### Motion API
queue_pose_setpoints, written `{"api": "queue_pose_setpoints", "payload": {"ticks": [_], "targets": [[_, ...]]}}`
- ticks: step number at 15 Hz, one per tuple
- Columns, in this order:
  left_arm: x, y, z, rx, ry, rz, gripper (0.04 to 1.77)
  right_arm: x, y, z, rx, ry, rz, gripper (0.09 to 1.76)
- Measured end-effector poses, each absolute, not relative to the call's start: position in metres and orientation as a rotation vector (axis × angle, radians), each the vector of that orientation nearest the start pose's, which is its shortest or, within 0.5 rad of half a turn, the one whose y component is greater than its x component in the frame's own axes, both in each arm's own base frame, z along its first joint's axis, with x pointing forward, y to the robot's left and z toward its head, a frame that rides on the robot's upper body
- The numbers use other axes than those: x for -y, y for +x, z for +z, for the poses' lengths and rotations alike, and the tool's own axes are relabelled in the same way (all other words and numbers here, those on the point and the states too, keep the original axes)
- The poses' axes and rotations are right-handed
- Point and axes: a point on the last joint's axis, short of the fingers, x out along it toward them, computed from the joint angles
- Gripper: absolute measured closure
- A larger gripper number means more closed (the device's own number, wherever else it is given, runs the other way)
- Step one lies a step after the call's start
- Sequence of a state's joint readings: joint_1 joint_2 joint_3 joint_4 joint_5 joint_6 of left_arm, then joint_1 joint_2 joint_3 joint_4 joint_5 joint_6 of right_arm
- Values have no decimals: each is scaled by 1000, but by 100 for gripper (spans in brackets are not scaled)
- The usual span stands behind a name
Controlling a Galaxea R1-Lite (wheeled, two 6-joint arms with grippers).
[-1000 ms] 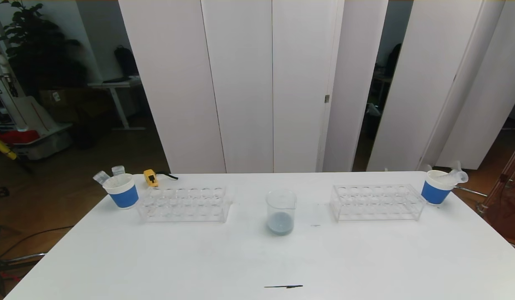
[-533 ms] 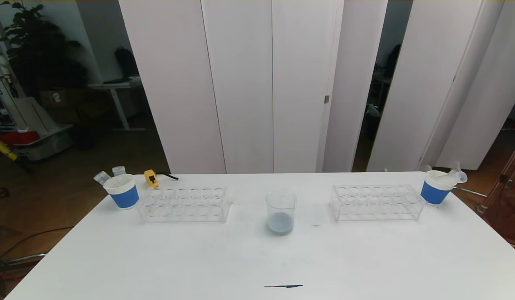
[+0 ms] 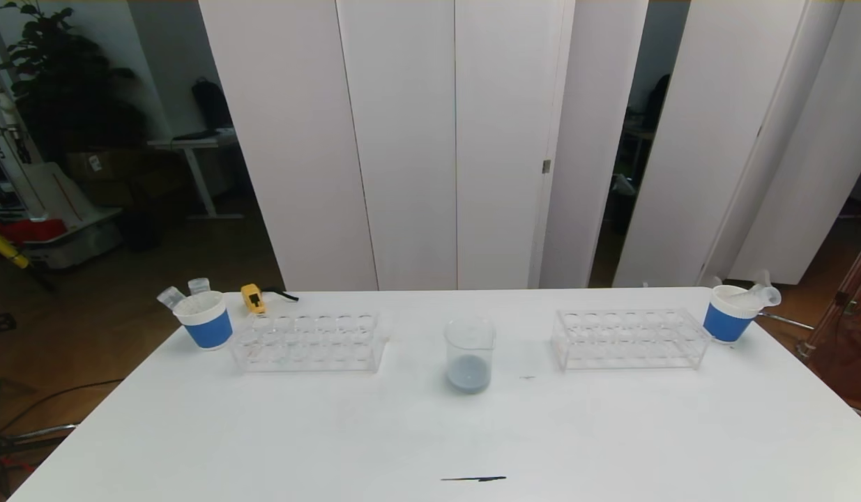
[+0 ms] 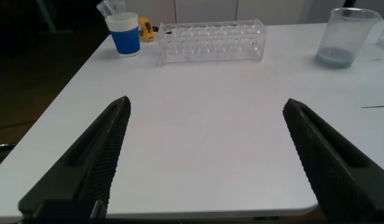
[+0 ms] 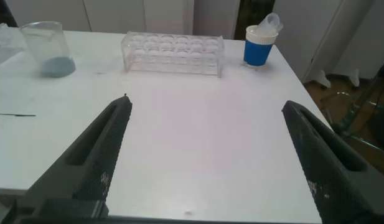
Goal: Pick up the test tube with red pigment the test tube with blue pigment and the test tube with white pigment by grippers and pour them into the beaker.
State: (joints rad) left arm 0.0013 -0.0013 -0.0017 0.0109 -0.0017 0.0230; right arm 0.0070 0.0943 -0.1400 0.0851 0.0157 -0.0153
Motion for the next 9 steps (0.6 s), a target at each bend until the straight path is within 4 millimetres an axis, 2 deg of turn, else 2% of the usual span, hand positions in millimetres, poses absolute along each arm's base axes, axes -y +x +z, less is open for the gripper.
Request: {"api": "queue_pose_setpoints", "payload": {"ticks": [4, 9], "targets": [[0, -23, 75, -8, 23, -1, 6, 0, -26, 81, -51, -34, 16, 12], [0, -23, 75, -8, 23, -1, 6, 0, -24, 79, 1, -26, 19, 12]]}}
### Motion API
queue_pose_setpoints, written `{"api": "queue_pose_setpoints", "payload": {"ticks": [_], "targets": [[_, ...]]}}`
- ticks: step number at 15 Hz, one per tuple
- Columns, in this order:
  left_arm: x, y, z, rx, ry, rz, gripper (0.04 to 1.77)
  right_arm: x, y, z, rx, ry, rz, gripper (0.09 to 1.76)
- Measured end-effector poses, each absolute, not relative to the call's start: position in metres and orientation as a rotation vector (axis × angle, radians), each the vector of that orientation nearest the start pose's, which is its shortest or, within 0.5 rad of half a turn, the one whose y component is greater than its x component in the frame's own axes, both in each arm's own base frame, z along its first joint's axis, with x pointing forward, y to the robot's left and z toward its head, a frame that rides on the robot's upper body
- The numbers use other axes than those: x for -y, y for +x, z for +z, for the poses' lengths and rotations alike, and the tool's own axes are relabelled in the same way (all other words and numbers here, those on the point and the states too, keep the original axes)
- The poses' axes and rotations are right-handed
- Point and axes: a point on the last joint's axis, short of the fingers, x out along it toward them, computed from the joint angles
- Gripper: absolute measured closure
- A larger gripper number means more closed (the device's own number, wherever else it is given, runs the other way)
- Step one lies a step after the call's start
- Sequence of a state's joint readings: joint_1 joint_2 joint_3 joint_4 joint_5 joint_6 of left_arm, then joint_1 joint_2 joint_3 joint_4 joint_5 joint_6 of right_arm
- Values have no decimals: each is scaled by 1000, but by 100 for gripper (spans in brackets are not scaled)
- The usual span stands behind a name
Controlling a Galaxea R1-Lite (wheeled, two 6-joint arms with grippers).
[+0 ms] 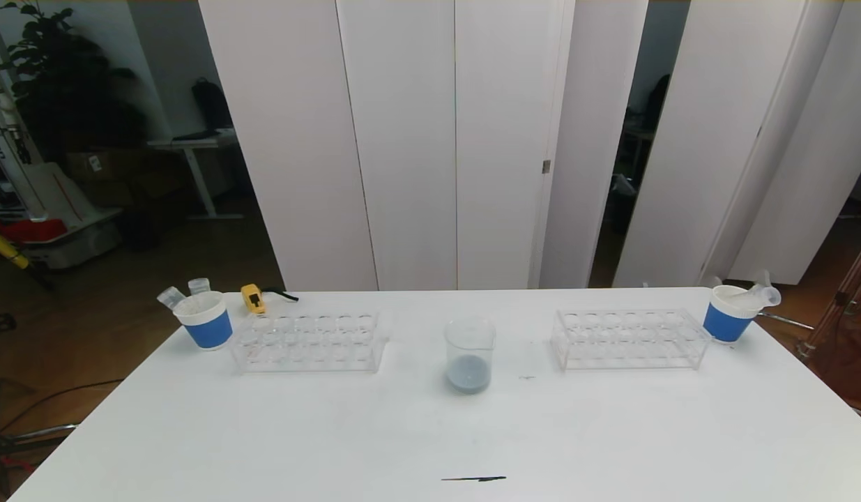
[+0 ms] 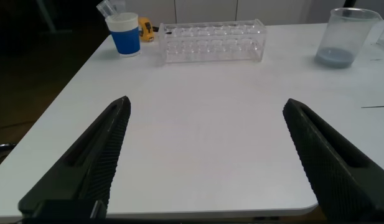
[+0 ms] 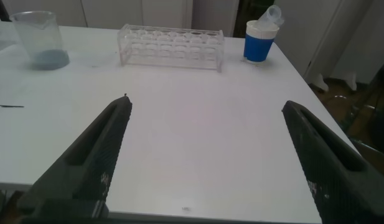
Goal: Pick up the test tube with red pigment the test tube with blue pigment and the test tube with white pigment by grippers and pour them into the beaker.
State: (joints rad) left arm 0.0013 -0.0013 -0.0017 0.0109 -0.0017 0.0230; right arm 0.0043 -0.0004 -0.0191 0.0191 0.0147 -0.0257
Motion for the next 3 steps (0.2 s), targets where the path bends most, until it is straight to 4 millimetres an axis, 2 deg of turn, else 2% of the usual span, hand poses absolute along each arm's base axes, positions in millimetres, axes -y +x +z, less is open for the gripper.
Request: {"api": "queue_pose_setpoints", "payload": {"ticks": [3], "targets": [[0, -23, 75, -7, 23, -1, 6, 0, -23, 76, 5, -9, 18, 12]]}}
